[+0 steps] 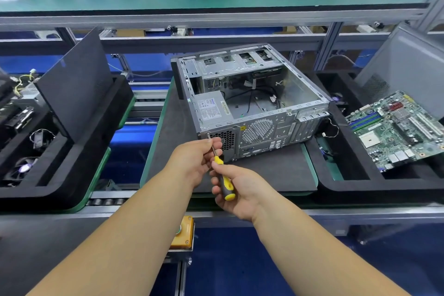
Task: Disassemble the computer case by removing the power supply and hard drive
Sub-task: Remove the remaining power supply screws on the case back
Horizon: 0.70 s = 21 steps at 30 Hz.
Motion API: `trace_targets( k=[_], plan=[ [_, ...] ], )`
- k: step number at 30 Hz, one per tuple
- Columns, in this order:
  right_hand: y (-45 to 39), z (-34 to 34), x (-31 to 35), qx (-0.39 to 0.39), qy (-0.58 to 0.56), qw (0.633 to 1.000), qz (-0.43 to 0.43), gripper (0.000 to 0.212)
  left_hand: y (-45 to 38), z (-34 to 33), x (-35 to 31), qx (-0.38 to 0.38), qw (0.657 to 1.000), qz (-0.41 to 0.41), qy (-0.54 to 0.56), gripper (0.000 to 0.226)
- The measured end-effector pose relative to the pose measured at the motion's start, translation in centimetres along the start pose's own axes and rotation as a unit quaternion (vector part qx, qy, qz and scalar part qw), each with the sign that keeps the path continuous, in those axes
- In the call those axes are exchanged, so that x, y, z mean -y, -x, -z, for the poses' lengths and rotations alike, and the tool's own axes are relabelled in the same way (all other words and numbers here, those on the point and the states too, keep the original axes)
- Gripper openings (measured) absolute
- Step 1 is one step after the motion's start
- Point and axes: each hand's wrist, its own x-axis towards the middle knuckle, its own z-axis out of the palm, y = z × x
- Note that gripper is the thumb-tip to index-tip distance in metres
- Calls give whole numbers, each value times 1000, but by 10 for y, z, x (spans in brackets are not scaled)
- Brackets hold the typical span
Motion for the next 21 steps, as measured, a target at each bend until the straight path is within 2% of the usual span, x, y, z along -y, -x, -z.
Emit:
trace_targets(
  k=[7, 13, 17, 21],
  plan=[
    [1, -1, -2, 39, -35, 999, 13, 28, 1, -1, -3, 3, 1000, 20, 10, 26],
    [1, 2, 1, 8, -4, 1000, 23, 24, 0, 5, -4, 25, 999, 30, 4, 25],
    [-2, 1, 3, 7, -27, 999, 29, 18, -2, 6, -5, 0, 999, 39, -9, 19],
    [-5, -1, 3, -18, 7, 999, 31, 22, -7, 8, -3, -21, 999, 40, -21, 13]
  ],
)
